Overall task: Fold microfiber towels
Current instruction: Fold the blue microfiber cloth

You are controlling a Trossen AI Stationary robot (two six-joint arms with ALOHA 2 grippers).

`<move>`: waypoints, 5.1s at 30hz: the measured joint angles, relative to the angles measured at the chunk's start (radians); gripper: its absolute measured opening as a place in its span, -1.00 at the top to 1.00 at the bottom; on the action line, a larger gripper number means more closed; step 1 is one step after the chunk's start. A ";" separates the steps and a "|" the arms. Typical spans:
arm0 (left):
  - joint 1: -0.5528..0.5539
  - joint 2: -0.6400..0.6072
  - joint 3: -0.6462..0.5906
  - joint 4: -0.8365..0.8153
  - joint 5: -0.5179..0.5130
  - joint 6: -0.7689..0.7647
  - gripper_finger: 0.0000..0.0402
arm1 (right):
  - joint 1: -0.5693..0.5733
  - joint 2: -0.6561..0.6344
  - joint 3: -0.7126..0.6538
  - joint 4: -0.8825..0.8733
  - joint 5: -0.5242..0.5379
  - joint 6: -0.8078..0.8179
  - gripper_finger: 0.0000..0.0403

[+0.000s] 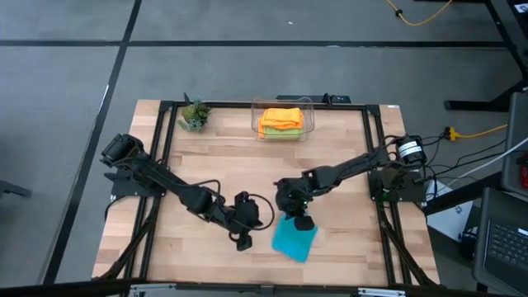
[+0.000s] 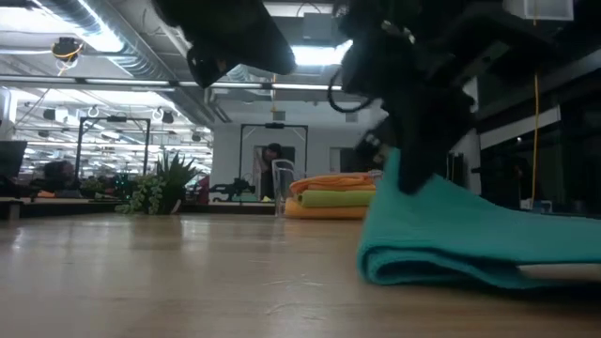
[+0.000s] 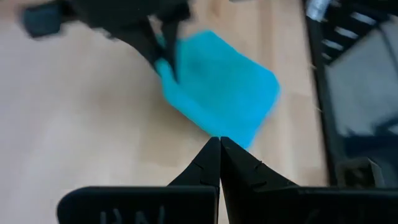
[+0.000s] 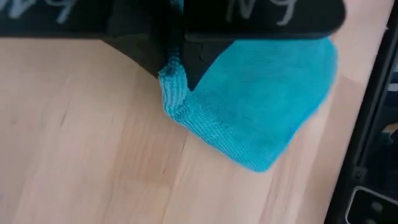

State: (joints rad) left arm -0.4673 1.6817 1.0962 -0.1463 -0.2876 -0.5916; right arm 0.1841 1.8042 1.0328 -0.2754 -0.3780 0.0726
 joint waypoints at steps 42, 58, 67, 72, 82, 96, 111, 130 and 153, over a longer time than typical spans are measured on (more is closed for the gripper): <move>0.075 0.023 0.000 -0.129 -0.006 -0.107 0.10 | 0.029 0.000 0.524 -0.446 0.255 -0.136 0.97; 0.056 0.024 -0.001 -0.162 -0.036 -0.112 0.56 | 0.036 -0.001 0.524 -0.442 0.254 -0.129 0.97; 0.047 -0.004 0.000 -0.181 -0.005 -0.088 0.99 | 0.066 -0.001 0.524 -0.444 0.265 -0.130 0.97; 0.024 -0.071 0.000 -0.223 -0.007 -0.106 1.00 | 0.084 -0.001 0.495 -0.420 0.360 -0.127 0.97; 0.020 -0.113 0.004 -0.440 0.001 -0.139 1.00 | 0.087 0.000 0.479 -0.299 0.405 -0.156 0.97; 0.050 -0.201 0.065 -0.743 -0.011 -0.052 1.00 | 0.113 0.101 0.480 -0.143 0.756 -0.308 0.97; -0.066 -0.016 0.083 -0.703 -0.039 0.013 1.00 | 0.177 0.206 0.479 -0.099 0.726 -0.287 0.97; -0.166 0.153 0.084 -0.416 0.050 0.000 1.00 | 0.270 0.282 0.481 -0.061 0.400 -0.025 0.97; -0.001 0.085 0.083 -0.389 0.526 0.217 1.00 | 0.226 0.272 0.481 -0.031 0.060 0.395 0.97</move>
State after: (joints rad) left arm -0.4681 1.7668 1.1791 -0.5355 0.2383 -0.3747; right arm 0.4100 2.0762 1.5136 -0.3068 -0.3177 0.4673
